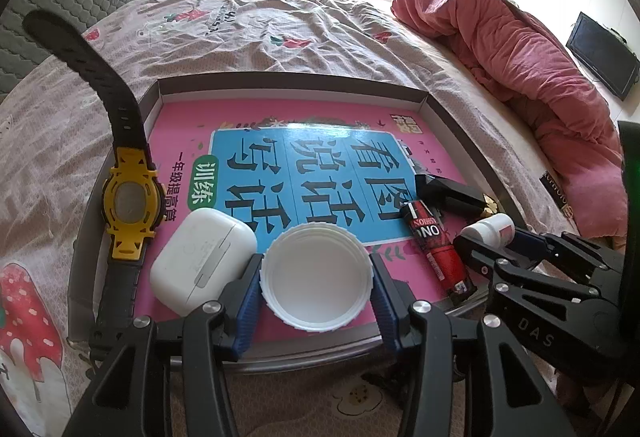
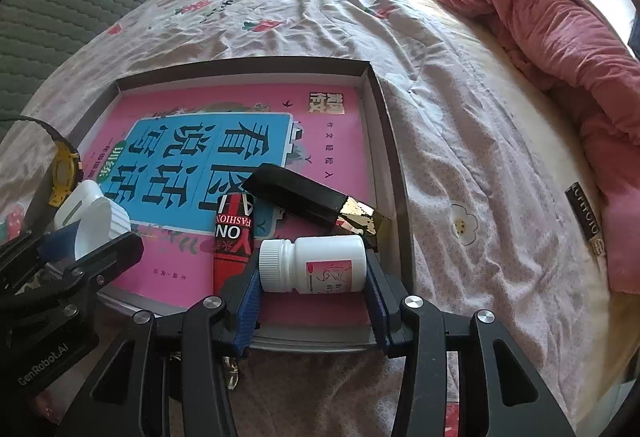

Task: Organize rigid objects
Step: 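Lower the pill bottle into the box with the right tool while the left tool lowers the cap there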

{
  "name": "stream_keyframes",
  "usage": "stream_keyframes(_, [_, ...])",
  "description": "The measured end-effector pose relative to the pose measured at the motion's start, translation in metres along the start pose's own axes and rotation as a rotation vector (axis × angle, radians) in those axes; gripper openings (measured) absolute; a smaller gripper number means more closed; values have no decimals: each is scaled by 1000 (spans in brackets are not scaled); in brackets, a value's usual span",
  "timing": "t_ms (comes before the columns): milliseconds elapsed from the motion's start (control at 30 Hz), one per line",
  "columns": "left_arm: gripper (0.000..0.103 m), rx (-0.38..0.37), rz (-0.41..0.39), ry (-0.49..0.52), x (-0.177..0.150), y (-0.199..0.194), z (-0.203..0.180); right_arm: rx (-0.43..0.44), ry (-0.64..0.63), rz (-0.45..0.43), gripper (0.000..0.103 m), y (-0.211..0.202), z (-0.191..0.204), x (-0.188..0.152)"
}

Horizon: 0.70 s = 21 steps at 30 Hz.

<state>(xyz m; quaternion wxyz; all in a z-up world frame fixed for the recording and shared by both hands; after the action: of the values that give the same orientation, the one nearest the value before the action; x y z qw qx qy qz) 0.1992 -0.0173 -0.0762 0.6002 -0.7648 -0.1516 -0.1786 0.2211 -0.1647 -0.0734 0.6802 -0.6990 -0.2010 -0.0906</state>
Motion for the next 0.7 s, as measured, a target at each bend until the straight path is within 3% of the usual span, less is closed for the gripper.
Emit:
stream_keyframes(500, [50, 11, -5, 11, 2, 2, -1, 23, 16, -9, 48, 1, 2, 1])
stream_keyframes(700, [50, 17, -4, 12, 2, 2, 0, 24, 6, -4, 53, 2, 5, 2])
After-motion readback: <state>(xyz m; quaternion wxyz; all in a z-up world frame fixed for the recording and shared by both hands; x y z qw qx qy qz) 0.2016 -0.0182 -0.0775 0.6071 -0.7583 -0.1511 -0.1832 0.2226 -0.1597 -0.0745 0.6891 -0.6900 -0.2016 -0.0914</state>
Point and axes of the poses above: each gripper's, at about its wrist camera, not at the fingertips, and y roughly the way its jaws point, z to its left, x to its top, the point moved 2 cm from there along y, roughly the way its jaws point, and after that the axes turned 7 degrees about z, right-handed, at the moved point
